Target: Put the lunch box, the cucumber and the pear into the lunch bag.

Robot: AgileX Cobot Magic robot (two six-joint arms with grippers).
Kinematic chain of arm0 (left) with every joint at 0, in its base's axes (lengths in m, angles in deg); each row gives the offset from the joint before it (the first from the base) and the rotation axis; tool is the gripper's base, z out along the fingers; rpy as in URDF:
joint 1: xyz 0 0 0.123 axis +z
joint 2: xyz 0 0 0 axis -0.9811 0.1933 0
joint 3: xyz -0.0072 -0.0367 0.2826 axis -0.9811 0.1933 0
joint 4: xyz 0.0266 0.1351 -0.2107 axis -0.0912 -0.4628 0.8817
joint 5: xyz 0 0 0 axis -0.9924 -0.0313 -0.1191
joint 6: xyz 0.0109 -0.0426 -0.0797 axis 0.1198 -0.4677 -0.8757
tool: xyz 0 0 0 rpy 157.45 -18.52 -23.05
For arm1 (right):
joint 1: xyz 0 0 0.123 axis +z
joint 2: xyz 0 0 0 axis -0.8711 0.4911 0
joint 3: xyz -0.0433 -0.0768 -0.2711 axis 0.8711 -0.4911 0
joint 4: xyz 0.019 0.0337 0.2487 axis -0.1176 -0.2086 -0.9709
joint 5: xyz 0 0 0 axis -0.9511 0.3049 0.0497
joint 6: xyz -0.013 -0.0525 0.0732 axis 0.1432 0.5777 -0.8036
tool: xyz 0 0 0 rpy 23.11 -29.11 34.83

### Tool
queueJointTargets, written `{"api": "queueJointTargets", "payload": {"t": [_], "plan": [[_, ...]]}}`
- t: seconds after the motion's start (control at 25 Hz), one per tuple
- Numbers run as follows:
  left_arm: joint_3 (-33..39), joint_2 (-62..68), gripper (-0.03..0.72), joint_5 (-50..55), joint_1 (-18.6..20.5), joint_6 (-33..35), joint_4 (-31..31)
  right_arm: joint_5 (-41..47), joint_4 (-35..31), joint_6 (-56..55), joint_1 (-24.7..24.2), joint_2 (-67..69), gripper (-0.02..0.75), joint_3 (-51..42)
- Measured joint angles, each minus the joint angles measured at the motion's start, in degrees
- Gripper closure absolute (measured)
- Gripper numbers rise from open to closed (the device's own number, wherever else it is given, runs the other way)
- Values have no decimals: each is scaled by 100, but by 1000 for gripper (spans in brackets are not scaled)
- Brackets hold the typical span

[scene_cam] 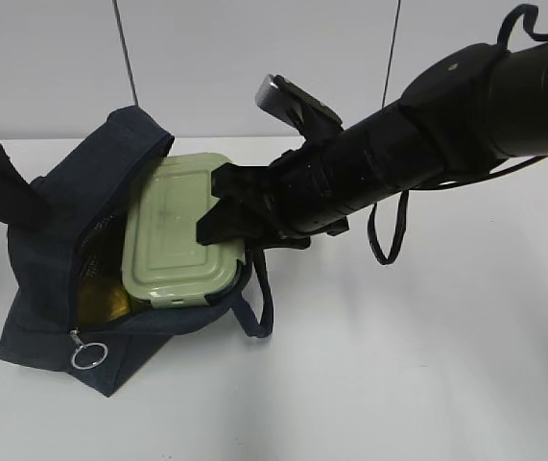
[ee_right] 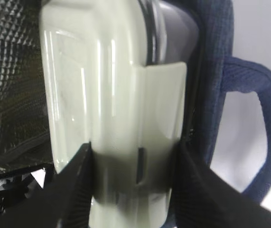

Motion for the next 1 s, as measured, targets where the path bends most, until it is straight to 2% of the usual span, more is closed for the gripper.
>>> {"api": "queueJointTargets", "payload": {"t": [0.32, 0.6, 0.8, 1.0], "plan": [[0, 0, 685, -46, -37, 0, -24, -42, -24, -335, 444, 434, 409, 988], [0, 0, 685, -10, -37, -2, -84, 379, 434, -563, 677, 1156, 405, 1815], [0, 0, 685, 1, -37, -13, -83, 821, 749, -576, 680, 1271, 265, 2113], [0, 0, 685, 1, -55, -13, -66, 930, 1219, -592, 701, 1076, 254, 2181]]}}
